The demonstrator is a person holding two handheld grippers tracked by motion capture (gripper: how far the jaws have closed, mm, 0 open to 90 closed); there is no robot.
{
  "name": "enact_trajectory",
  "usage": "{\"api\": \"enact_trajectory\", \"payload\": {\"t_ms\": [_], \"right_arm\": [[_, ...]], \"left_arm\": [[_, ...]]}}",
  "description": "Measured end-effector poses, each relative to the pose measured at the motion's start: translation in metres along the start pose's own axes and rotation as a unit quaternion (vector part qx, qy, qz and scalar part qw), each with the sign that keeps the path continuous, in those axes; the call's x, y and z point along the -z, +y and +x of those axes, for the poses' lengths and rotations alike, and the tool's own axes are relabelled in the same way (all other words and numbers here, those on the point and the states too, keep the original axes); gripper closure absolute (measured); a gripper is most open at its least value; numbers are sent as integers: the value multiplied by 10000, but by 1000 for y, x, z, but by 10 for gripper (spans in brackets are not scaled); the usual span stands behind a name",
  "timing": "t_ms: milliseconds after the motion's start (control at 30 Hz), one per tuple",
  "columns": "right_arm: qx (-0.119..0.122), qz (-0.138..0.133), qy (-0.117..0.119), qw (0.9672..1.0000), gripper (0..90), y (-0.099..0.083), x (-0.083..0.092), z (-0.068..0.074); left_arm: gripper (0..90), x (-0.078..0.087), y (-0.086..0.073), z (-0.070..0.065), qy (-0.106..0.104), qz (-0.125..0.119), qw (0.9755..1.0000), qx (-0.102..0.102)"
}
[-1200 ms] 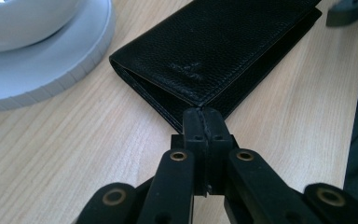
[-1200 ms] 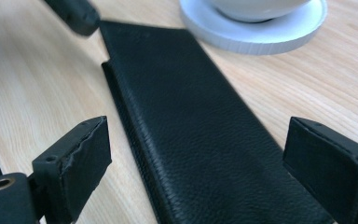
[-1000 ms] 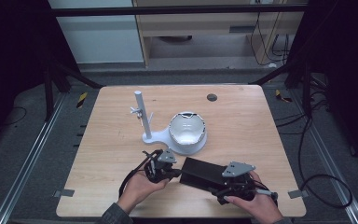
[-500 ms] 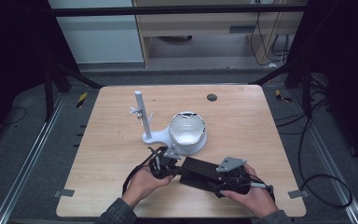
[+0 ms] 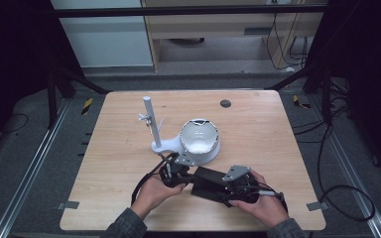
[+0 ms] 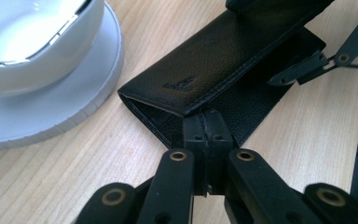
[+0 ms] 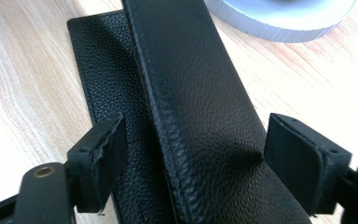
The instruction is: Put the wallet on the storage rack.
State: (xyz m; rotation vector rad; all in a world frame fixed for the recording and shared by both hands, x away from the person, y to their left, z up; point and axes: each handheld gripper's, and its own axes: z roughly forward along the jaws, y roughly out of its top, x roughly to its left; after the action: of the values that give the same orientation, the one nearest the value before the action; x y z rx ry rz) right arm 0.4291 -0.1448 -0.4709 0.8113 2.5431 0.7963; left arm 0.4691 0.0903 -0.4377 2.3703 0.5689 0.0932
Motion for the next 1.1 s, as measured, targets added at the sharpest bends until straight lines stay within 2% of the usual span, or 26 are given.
{"api": "enact_trajectory", "payload": {"t_ms": [67,133,200,300,367,400,533,600,633,700,733,767,800,833,867,900,933,967,1000,1033,1100], "right_arm": [[32,50,-51,10000,239,1,-1,1],[116,125,-153,9997,297,2,-1,2],[235,139,-310,9991,381,2,-1,3],[338,148,-527,9979,561,3,1,2],[364,139,-609,9974,642,2,2,1],[364,139,-609,9974,642,2,2,1],[617,72,-863,9943,787,4,5,1],[632,70,-862,9942,804,4,7,1],[708,26,-865,9937,836,4,9,0],[716,-1,-873,9936,841,3,11,0],[731,-68,-865,9935,843,1,14,-2],[731,-68,-865,9935,843,1,14,-2],[701,-103,-868,9937,843,0,15,-3],[691,-213,-845,9938,844,-3,19,-5],[691,-213,-845,9938,844,-3,19,-5],[659,-271,-842,9939,844,-4,21,-6],[581,-398,-817,9942,844,-7,25,-9],[581,-398,-817,9942,844,-7,25,-9],[511,-502,-793,9943,844,-9,29,-12],[511,-502,-793,9943,844,-9,29,-12],[463,-683,-758,9937,844,-11,34,-15]], "left_arm": [[899,0,2,0,12,-11,10000,15],[899,1,5,1,12,-29,10000,25],[899,1,5,1,18,-35,10000,29],[897,1,6,1,33,-37,10000,43],[888,2,5,1,31,-23,10000,63],[882,2,5,1,31,-23,10000,63],[852,4,4,1,95,-41,9999,84],[837,7,3,1,182,9,9998,40],[793,11,1,0,275,48,9996,31],[699,13,0,1,327,26,9994,47],[649,17,-3,1,449,9,9990,54],[606,17,-3,1,449,9,9990,54],[606,19,-4,1,471,20,9989,45],[504,22,-7,1,592,-26,9982,57],[431,22,-7,1,592,-26,9982,57],[431,23,-8,2,606,-45,9981,82],[338,23,-9,2,593,-77,9982,101],[338,24,-11,3,579,-131,9982,105],[247,24,-13,5,518,-211,9983,144],[214,24,-13,5,518,-211,9983,144],[168,23,-15,8,451,-273,9985,165]]}}
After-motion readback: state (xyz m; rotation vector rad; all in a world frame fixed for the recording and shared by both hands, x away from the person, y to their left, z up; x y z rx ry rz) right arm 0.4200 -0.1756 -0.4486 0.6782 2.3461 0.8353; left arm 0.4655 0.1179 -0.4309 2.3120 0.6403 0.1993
